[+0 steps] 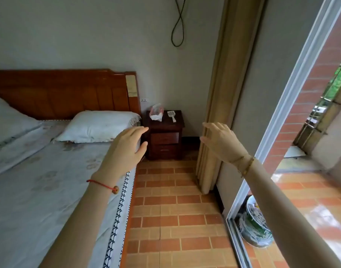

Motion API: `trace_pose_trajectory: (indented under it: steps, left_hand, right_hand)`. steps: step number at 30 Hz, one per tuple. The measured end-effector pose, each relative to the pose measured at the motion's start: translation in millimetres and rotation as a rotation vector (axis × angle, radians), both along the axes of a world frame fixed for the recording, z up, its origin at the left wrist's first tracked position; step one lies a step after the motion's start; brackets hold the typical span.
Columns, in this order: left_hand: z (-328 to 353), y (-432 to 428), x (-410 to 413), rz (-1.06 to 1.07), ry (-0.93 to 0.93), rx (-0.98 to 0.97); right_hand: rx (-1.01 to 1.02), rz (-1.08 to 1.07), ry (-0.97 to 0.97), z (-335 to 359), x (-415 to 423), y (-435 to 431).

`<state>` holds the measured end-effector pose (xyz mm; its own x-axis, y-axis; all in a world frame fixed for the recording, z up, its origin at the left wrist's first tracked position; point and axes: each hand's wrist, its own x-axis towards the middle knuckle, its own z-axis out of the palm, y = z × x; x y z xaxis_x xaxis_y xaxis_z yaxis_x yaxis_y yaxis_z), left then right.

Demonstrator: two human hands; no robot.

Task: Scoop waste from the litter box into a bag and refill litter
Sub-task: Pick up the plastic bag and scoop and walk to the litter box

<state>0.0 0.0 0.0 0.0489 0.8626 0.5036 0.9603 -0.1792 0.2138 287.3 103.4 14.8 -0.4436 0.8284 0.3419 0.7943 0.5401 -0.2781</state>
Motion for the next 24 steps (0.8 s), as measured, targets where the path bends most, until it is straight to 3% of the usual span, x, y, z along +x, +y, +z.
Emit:
trace_pose_trajectory:
  steps: [11,24]
  left_hand:
    - [-43.8,98.2,-3.9,0.012,-0.022,-0.093]
    - [-59.0,278.7,-7.5,0.097,-0.046,-0.142]
  right_hand:
    - [-0.049,0.002,-0.011,-47.2,-16.0,98.8]
    - [-0.114,0.066,-0.017,-79.0,-28.8,294.1]
